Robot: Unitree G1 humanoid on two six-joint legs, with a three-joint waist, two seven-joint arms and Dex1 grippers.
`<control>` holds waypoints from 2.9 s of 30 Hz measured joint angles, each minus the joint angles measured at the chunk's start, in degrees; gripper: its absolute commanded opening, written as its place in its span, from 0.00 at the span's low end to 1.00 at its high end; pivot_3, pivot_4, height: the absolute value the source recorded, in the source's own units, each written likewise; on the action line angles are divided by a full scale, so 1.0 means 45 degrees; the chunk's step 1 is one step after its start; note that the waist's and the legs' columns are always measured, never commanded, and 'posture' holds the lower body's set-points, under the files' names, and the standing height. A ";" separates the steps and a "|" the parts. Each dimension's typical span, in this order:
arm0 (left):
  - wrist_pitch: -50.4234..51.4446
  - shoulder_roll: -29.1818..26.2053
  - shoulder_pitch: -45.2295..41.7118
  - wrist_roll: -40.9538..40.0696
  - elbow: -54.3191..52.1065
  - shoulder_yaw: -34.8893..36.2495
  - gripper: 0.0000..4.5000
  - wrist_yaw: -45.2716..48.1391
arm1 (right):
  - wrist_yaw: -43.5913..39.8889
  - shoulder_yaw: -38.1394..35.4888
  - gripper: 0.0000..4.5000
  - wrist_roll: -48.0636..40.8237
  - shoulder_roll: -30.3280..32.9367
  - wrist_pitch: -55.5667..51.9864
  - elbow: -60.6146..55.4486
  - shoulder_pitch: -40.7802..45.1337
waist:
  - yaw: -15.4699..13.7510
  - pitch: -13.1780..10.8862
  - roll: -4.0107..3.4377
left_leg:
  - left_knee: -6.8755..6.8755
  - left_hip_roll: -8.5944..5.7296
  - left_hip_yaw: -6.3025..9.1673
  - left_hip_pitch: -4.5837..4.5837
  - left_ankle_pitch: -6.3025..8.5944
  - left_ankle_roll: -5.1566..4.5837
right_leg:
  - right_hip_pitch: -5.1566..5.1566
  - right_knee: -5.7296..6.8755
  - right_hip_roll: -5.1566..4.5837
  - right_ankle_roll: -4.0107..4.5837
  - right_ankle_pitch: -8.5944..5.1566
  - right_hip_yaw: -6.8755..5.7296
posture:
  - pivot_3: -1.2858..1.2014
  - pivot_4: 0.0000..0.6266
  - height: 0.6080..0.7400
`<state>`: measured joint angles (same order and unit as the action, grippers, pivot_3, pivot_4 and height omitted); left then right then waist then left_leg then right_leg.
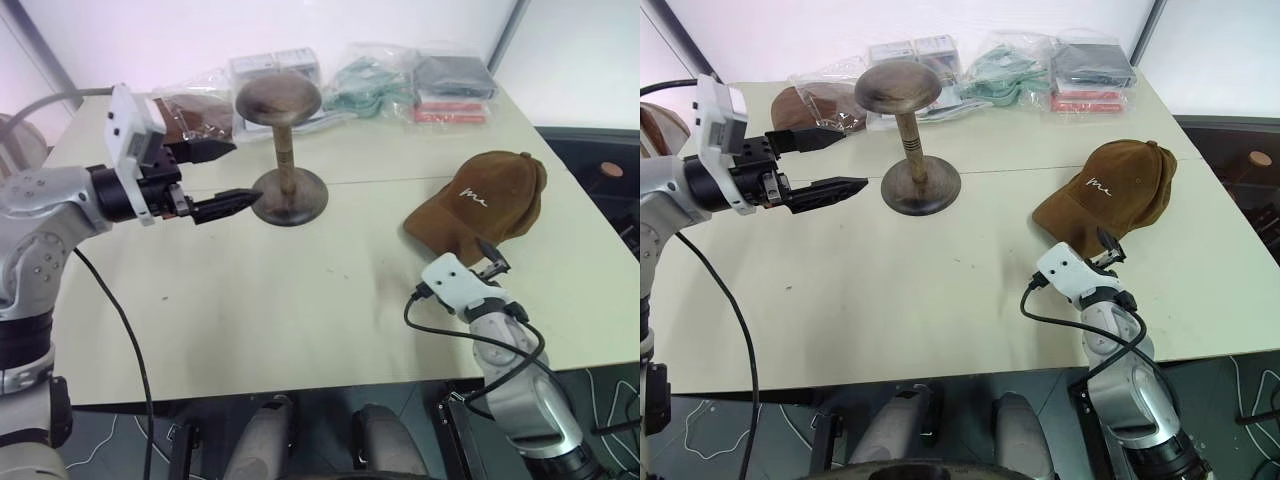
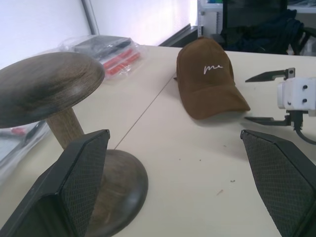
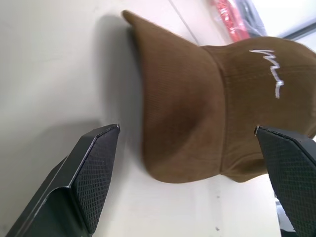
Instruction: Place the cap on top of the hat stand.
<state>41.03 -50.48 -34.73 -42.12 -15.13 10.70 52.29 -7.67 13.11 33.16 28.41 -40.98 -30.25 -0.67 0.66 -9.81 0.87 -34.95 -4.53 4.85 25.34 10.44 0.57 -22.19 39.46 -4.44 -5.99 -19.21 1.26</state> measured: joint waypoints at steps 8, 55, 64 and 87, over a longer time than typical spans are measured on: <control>0.0049 0.0000 -0.0457 0.0047 0.0091 -0.0084 1.00 -0.0066 | 0.0363 0.0254 0.99 0.0840 -0.0793 0.0186 0.0569 -0.0007 | 0.0028 0.0015 0.0018 | -0.0010 0.0004 0.0000 -0.0006 0.0000 0.0001 | 0.0004 0.0011 0.0006 0.0000 0.0000 0.0002 | 0.52 0.24 1.00; 0.0132 0.0736 -0.0893 0.0299 0.0062 -0.0113 1.00 -0.0758 | 0.1925 -0.1393 0.08 0.2136 -0.1121 0.1297 0.3728 0.0455 | -0.0179 0.0044 0.0067 | 0.0046 -0.0006 0.0003 -0.0214 0.0018 -0.0018 | 0.0195 -0.0062 -0.0013 0.0000 -0.0002 -0.0003 | 0.52 0.24 1.00; 0.0128 0.0806 -0.0893 0.0369 0.0063 -0.0128 1.00 -0.0825 | 0.3597 -0.1484 0.04 0.2217 -0.1139 0.2873 0.4209 0.0675 | -0.0051 0.0041 0.0063 | 0.0067 -0.0006 0.0000 -0.0210 0.0014 -0.0012 | 0.0195 -0.0062 -0.0013 0.0000 -0.0003 0.0002 | 0.52 0.24 1.00; -0.0305 0.1223 0.0687 0.0717 0.0047 0.0013 1.00 -0.1171 | 0.4718 -0.1868 0.04 0.2324 -0.0998 0.5501 0.4527 0.2719 | 0.0072 0.0032 0.0050 | 0.0157 -0.0006 -0.0009 -0.0213 -0.0009 0.0021 | 0.0161 -0.0067 -0.0009 0.0003 -0.0004 0.0025 | 0.52 0.24 1.00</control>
<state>39.66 -44.98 -31.64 -38.90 -14.92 10.75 47.02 13.56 4.71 43.62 23.92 -16.22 -9.88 11.56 0.98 -9.67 1.10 -34.24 -4.56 4.81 24.38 10.40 0.66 -21.47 39.16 -4.48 -5.98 -19.23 1.37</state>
